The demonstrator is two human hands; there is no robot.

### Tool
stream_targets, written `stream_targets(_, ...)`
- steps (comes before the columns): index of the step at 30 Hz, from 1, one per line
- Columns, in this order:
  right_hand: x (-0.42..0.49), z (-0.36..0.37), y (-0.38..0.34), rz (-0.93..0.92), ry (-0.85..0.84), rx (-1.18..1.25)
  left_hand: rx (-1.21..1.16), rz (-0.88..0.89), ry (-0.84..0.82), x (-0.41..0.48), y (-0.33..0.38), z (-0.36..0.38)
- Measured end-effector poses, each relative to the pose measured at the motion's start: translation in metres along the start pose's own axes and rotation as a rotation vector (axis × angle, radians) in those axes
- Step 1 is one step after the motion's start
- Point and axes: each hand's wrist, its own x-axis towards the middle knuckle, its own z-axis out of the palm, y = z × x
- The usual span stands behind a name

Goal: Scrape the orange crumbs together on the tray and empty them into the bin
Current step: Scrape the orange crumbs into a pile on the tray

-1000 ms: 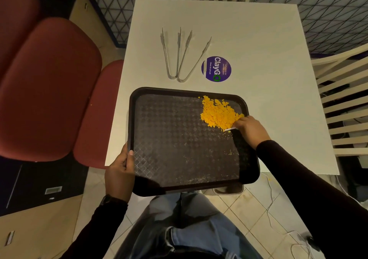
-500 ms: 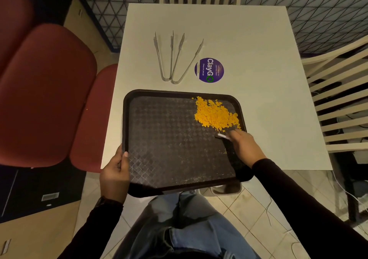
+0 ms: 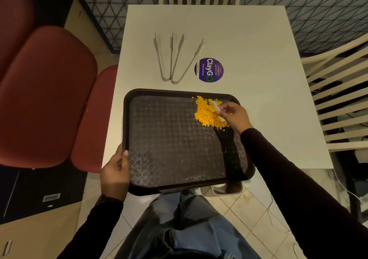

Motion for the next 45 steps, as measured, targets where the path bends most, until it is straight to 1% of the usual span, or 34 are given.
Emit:
stream_targets(4, -0.010, -0.003, -0.003, -0.071, 0.029, -0.043, -0.005, 0.004, 0.000, 0.000, 0.004, 0.000)
stream_targets(7, -0.021, -0.009, 0.002, -0.021, -0.031, 0.018, 0.002, 0.018, 0.002, 0.000, 0.005, 0.000)
stream_targets(11, -0.045, -0.018, 0.017, -0.027, -0.080, -0.080, -0.005, 0.024, 0.005, 0.001, 0.003, -0.001)
stream_targets(13, -0.063, -0.021, 0.028, -0.071, -0.144, -0.178, 0.007, 0.041, 0.005, 0.002, 0.002, -0.002)
stream_targets(15, -0.089, -0.019, 0.041, -0.158, -0.220, -0.417, 0.009, 0.035, 0.007, 0.004, 0.001, -0.002)
stream_targets(17, -0.117, -0.015, 0.060, -0.273, -0.179, -0.591, 0.025, 0.043, 0.022, 0.004, -0.001, -0.001)
stream_targets(19, -0.140, -0.008, 0.080, -0.297, -0.115, -0.643, 0.050, 0.054, 0.035, 0.005, -0.003, -0.001)
stream_targets(22, -0.153, 0.001, 0.095, -0.306, -0.025, -0.622, 0.088, 0.061, 0.049, 0.006, -0.008, 0.000)
stream_targets(25, -0.153, 0.008, 0.094, -0.297, 0.014, -0.602, 0.100, 0.094, 0.051, 0.004, -0.004, 0.001)
stream_targets(30, -0.117, 0.008, 0.090, -0.317, 0.056, -0.637, 0.083, 0.053, 0.036, 0.005, -0.006, 0.002)
stream_targets(34, -0.078, 0.013, 0.078, -0.301, 0.082, -0.626, 0.120, 0.050, 0.046, 0.003, -0.008, 0.001)
stream_targets(38, -0.051, 0.014, 0.062, -0.271, 0.072, -0.641, 0.130, 0.059, 0.046, 0.001, -0.006, 0.000)
stream_targets(40, -0.049, 0.012, 0.056, -0.269, 0.066, -0.643, 0.132, 0.058, 0.061, 0.000, -0.006, 0.001)
stream_targets(43, -0.061, 0.005, 0.053, -0.318, 0.106, -0.616, 0.148, 0.062, 0.072, -0.001, -0.005, 0.003)
stream_targets(45, -0.076, 0.002, 0.058, -0.338, 0.081, -0.631, 0.128, 0.040, 0.066, -0.002, -0.005, 0.004)
